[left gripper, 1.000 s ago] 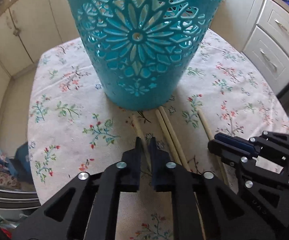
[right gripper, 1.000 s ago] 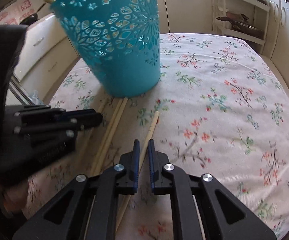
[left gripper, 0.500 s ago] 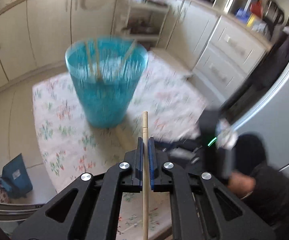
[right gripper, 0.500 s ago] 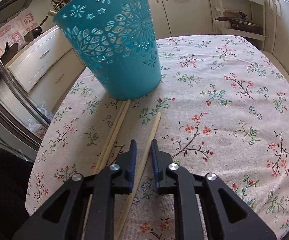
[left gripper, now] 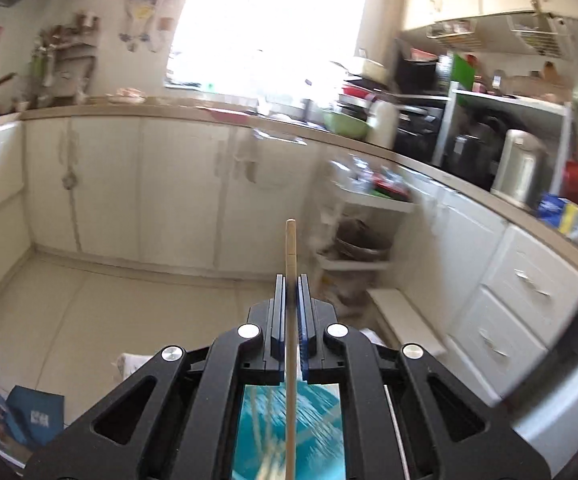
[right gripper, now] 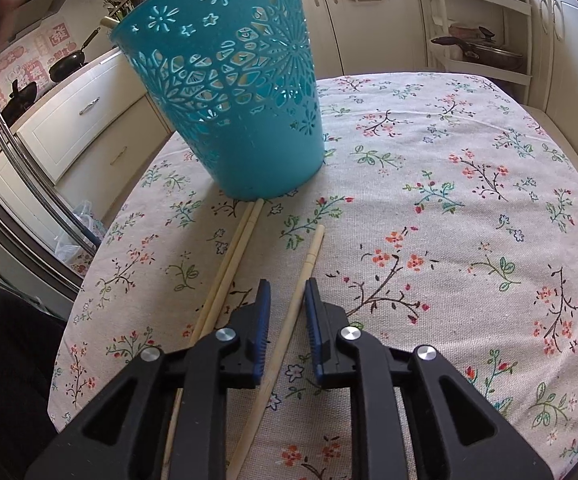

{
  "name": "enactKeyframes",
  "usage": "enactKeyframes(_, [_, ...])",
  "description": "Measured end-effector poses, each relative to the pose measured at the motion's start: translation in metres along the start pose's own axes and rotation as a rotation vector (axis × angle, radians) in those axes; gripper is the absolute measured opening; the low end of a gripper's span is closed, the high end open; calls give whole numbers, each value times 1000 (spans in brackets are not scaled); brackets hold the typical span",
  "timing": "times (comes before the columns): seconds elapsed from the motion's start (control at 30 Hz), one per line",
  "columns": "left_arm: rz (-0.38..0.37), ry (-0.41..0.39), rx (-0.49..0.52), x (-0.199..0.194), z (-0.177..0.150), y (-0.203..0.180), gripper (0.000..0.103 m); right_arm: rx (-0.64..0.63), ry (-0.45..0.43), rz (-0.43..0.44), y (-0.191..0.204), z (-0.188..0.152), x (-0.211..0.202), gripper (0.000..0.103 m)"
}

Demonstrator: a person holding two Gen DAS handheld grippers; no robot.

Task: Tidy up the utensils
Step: 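Lift the left gripper's chopstick over the teal basket and release it inside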

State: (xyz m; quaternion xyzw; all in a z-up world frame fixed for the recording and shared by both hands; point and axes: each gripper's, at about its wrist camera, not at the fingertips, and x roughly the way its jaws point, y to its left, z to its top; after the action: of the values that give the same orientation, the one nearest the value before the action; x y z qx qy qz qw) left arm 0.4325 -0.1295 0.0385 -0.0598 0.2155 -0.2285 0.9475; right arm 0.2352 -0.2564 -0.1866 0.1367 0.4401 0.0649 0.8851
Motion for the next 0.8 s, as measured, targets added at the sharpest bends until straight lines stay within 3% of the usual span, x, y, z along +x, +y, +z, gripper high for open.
enactKeyframes(0.13, [76, 5, -17, 35, -26, 4, 5, 0, -1, -2, 1, 1, 1, 18])
enactKeyframes(0.27, [88, 78, 6, 49, -50, 11, 5, 3, -1, -1, 2, 0, 1, 18])
enactKeyframes(0.3, [82, 102, 19, 48, -55, 11, 9, 2, -1, -2, 2, 0, 1, 18])
enactKeyframes(0.37, [88, 133, 34, 39, -63, 11, 34, 1, -1, -2, 1, 0, 1, 18])
enactKeyframes(0.4, [104, 135, 35, 32, -67, 15, 59, 1, -2, -2, 1, 0, 1, 18])
enactKeyframes(0.43, [125, 114, 31, 21, -69, 19, 70, 2, -1, -2, 1, 0, 1, 18])
enactKeyframes(0.63, [200, 29, -64, -40, -85, 54, 91, 2, -2, 18, 1, 1, 2, 24])
enactKeyframes(0.8, [330, 120, -102, -39, -109, 85, 92, 20, -5, 11, 1, 1, 2, 24])
